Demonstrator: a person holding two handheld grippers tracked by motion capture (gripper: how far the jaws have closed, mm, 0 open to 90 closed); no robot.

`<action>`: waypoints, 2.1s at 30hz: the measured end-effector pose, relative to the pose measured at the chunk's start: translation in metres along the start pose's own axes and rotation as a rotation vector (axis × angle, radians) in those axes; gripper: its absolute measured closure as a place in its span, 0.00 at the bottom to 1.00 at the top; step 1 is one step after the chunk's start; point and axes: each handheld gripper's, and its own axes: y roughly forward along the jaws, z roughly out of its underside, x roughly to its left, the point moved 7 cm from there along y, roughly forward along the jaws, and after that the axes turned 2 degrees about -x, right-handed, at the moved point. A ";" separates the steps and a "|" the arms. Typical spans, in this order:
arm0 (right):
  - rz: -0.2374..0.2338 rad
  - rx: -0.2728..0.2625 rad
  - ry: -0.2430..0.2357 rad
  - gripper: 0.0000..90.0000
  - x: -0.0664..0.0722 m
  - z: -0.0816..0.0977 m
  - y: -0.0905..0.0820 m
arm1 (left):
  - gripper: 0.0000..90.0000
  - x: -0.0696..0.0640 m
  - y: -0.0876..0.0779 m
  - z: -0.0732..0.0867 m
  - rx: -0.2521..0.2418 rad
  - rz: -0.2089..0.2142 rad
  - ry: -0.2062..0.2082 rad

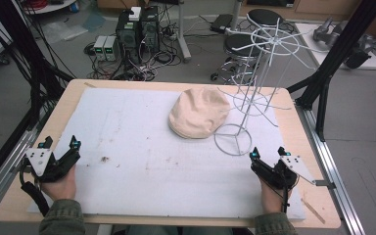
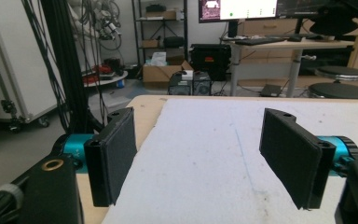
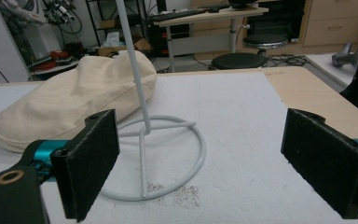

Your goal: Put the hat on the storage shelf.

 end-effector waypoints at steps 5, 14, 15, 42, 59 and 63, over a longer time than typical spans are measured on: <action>-0.003 -0.009 0.014 0.12 -0.001 0.002 0.001 | 0.30 -0.001 0.004 -0.006 -0.009 0.025 -0.016; -0.005 -0.003 -0.008 0.12 0.000 0.003 0.002 | 0.27 -0.019 0.016 -0.016 0.021 0.129 -0.086; -0.005 -0.003 -0.008 0.12 0.000 0.003 0.002 | 0.27 -0.021 0.018 -0.017 0.028 0.143 -0.083; -0.028 -0.007 -0.019 0.12 0.003 0.004 0.002 | 0.27 -0.118 0.089 -0.067 0.110 0.439 -0.048; -0.038 -0.008 -0.026 0.12 0.003 0.005 0.001 | 0.27 -0.196 0.122 -0.081 0.158 0.581 -0.013; -0.039 -0.008 -0.027 0.12 0.002 0.005 0.001 | 0.27 -0.215 0.133 -0.081 0.185 0.608 -0.006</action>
